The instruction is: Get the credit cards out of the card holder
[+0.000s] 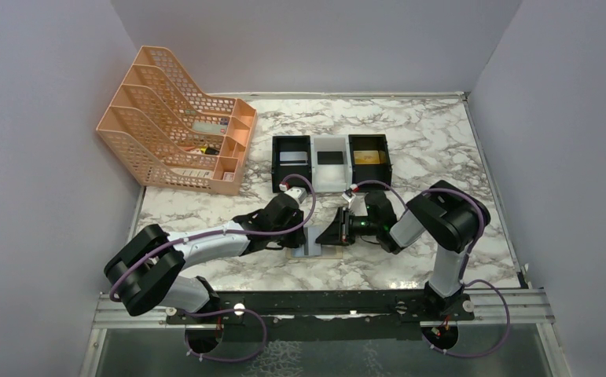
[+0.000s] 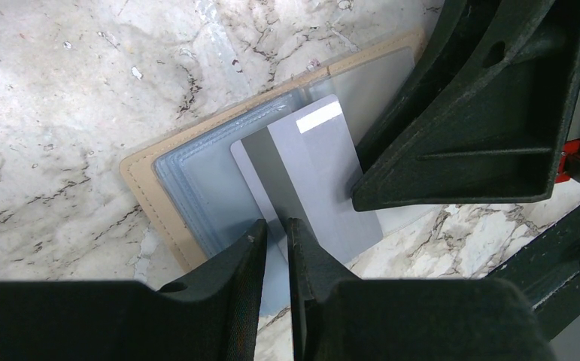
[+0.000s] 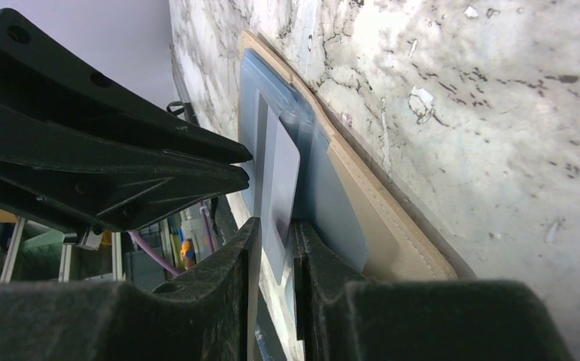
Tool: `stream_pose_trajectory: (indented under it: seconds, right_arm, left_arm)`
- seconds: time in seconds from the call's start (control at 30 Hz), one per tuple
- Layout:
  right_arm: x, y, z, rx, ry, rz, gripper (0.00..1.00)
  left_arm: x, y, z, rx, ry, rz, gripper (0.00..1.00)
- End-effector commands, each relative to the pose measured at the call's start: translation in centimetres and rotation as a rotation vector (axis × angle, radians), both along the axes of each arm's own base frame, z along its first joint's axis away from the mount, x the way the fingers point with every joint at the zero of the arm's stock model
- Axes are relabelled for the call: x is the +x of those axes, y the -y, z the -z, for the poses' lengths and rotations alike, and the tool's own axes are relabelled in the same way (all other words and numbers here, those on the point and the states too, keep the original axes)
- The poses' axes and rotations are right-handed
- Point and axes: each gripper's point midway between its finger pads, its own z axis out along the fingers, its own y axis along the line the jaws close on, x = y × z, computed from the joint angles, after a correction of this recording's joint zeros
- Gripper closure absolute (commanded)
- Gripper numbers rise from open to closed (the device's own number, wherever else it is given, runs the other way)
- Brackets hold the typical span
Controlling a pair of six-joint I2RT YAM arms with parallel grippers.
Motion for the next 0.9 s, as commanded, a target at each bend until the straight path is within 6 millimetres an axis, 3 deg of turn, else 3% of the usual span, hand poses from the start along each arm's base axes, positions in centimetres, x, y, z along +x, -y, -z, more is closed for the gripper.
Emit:
stream_pose_trajectory:
  seconds: [0.0, 0.33, 0.73, 0.87]
  right_arm:
    - [0.2, -0.2, -0.2, 0.015, 0.037, -0.017, 0.78]
    - [1.2, 0.4, 0.7, -0.104, 0.102, 0.023, 0.78]
    - [0.4, -0.7, -0.7, 0.012, 0.039, 0.001, 0.77]
    - [0.7, -0.2, 1.2, -0.077, -0.014, 0.036, 0.76]
  left_arm:
    - [-0.9, -1.9, 2.1, 0.104, -0.041, -0.011, 0.79]
    - [-0.9, -2.0, 2.0, 0.1, -0.039, -0.01, 0.8]
    - [-1.0, -1.9, 1.9, 0.089, -0.039, -0.011, 0.8]
    - [-1.0, -1.9, 1.8, 0.088, -0.036, -0.01, 0.8]
